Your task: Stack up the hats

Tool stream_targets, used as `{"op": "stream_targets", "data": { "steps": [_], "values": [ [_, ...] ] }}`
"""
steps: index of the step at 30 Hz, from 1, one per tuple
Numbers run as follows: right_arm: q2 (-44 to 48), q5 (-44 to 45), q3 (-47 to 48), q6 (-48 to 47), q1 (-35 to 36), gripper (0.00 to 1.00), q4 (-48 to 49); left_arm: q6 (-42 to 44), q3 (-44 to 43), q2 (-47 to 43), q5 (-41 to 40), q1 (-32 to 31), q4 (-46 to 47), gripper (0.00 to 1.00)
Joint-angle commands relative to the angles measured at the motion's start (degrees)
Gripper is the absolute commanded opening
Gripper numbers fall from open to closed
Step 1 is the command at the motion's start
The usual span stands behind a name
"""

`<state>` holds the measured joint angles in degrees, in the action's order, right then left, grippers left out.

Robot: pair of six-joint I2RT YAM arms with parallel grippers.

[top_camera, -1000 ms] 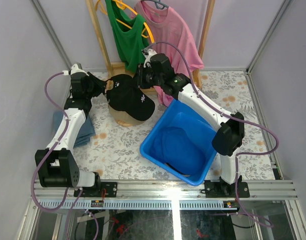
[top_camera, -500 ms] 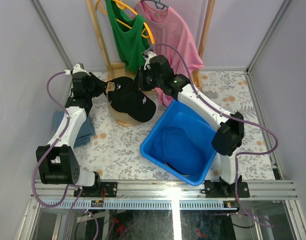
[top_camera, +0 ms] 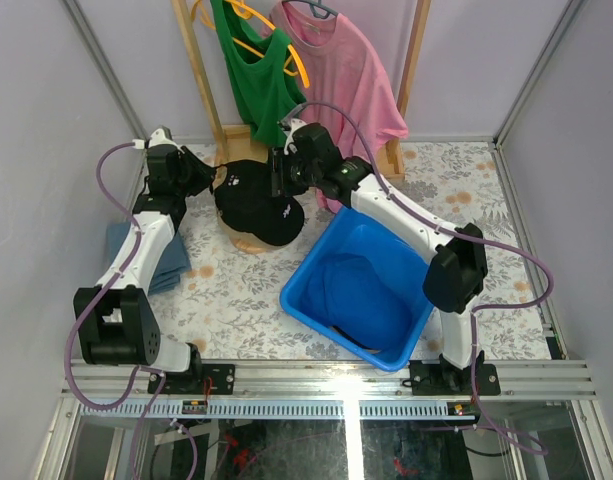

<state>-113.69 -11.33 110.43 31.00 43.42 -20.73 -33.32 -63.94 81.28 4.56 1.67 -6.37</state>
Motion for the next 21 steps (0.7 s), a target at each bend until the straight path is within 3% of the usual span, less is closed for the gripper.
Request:
{"op": "stream_targets", "data": {
  "steps": [1,11,16,21],
  "values": [
    [2.25,1.42,-1.78,-1.04,0.48,0.52,0.91,1.68,-1.70,0.72,-0.61,0.52,0.25,0.23],
    [8.74,5.05,-10.03,-1.64,0.45,0.60,3.16,1.93,-1.80,1.08,-0.34,0.22,0.05,0.24],
    [11.99,6.67,-13.72,-1.73,0.48,0.70,3.81,2.29,-2.17,1.54,-0.35,0.16,-0.21,0.24],
    [15.85,8.23,-19.93,-1.37,1.03,0.69,4.16,2.64,-2.72,2.30,-0.27,0.04,-0.49,0.25]
  ]
}}
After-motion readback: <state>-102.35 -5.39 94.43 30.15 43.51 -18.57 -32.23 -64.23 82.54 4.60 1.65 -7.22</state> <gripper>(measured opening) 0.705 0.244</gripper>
